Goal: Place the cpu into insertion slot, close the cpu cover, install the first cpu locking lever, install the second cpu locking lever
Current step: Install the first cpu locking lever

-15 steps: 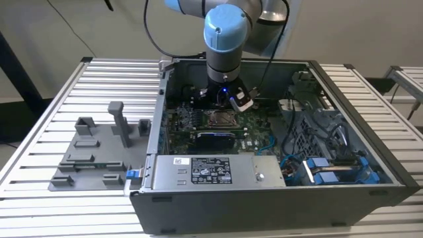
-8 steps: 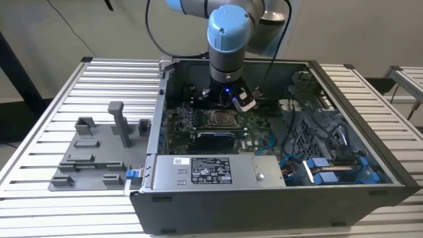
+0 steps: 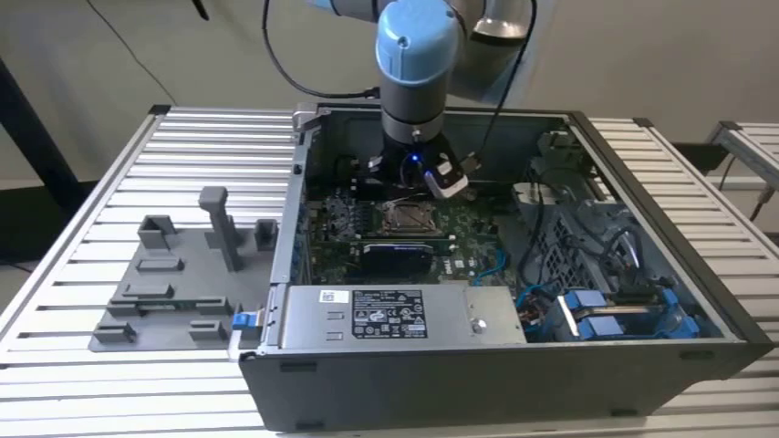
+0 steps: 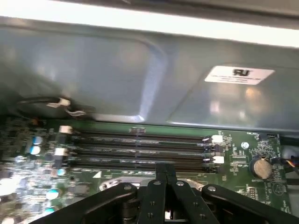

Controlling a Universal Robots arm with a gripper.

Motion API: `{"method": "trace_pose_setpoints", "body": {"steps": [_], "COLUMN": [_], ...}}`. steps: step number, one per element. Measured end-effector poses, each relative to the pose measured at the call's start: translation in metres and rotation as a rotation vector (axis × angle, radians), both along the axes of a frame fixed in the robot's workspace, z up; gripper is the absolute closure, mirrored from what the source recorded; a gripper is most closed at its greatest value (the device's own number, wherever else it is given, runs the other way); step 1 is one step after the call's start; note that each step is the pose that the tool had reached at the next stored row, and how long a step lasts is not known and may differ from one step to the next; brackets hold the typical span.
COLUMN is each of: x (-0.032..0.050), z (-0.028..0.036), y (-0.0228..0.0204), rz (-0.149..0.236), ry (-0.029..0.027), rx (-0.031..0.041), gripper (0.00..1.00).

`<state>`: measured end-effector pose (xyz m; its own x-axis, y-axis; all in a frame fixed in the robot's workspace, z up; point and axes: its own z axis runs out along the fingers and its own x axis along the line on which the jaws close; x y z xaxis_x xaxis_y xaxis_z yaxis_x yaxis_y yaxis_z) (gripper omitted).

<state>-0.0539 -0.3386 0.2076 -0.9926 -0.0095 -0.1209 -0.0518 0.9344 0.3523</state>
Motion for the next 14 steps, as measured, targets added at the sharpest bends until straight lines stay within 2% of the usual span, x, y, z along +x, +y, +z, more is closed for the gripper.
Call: {"method": "trace_pose_setpoints", "body": {"steps": [2, 4, 10, 14], "x": [-0.009, -0.0149, -0.0146, -0.0111], "z": [0.0011, 0.0011, -0.002, -0.0053], "y": [-0.0009, -0.0013, -0.0023, -0.0024], "rz": [0.0, 0.0, 0.002, 0.006], "ry": [-0.0002, -0.004, -0.0082, -0.0091], "rx": [-0.0002, -0.0001, 0.0, 0.0016], "gripper": [0.89, 0.89, 0.89, 0.89]}}
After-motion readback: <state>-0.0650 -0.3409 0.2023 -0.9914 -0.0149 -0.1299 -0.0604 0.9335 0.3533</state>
